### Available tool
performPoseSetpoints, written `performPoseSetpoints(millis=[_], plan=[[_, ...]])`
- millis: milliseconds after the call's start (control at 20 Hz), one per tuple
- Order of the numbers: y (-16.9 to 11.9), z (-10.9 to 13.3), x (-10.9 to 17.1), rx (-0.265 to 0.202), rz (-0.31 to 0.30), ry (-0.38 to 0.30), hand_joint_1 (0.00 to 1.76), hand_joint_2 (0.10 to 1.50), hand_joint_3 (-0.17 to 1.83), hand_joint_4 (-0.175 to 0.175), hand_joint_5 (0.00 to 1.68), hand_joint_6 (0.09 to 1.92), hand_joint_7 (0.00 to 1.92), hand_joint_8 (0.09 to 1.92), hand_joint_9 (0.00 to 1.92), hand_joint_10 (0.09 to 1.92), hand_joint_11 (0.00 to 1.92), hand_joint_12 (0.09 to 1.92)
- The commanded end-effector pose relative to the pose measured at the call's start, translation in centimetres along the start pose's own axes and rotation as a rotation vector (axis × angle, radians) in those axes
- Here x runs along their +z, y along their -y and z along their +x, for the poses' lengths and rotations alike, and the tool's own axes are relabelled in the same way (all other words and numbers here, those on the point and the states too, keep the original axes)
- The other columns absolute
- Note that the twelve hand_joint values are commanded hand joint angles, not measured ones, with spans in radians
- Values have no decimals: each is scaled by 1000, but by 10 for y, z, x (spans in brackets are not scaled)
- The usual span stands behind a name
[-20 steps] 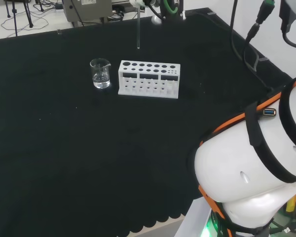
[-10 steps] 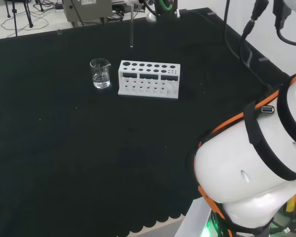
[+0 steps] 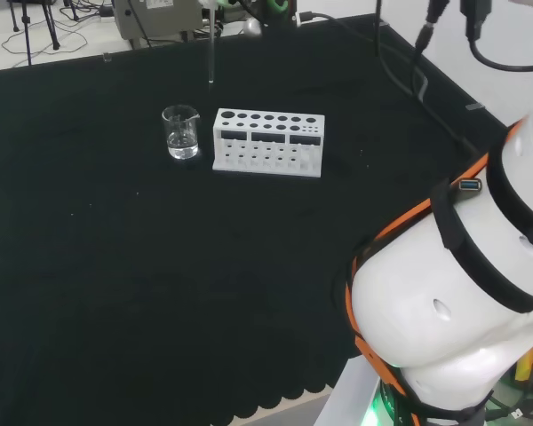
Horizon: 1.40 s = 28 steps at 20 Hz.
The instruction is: Stir in the beaker to the left of the white test tube rack with the glass rod.
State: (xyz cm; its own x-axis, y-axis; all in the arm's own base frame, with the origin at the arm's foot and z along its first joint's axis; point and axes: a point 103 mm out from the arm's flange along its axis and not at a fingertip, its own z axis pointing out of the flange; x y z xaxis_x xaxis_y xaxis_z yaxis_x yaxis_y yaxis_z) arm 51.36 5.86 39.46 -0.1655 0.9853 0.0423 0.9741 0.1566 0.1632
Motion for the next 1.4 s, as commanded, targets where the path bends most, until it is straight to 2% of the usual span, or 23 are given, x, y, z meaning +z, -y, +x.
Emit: performPoseSetpoints(millis=[50, 400, 650, 1050, 1150, 1200, 1400], plan=[[-30, 14, 17, -74, 5, -40, 1307, 1103, -175, -175, 1368, 87, 1182, 1022, 1745, 724, 1376, 996], [-56, 19, 33, -119, -25, -76, 1307, 1103, -175, -175, 1369, 87, 1181, 1022, 1745, 724, 1375, 997], [-69, 18, 51, -148, -3, -81, 1307, 1103, -175, -175, 1370, 87, 1182, 1022, 1744, 725, 1374, 998], [-86, 6, 76, -146, 24, -86, 1307, 1103, -175, -175, 1371, 87, 1183, 1021, 1745, 727, 1376, 1000], [-89, 3, 82, -192, 41, -117, 1307, 1103, -175, -175, 1371, 87, 1183, 1021, 1745, 727, 1376, 1001], [-90, 1, 84, -196, 50, -121, 1307, 1103, -175, -175, 1371, 87, 1183, 1021, 1745, 727, 1377, 1001], [-87, -10, 89, -160, 66, -100, 1307, 1103, -175, -175, 1372, 87, 1182, 1021, 1745, 728, 1376, 1002]])
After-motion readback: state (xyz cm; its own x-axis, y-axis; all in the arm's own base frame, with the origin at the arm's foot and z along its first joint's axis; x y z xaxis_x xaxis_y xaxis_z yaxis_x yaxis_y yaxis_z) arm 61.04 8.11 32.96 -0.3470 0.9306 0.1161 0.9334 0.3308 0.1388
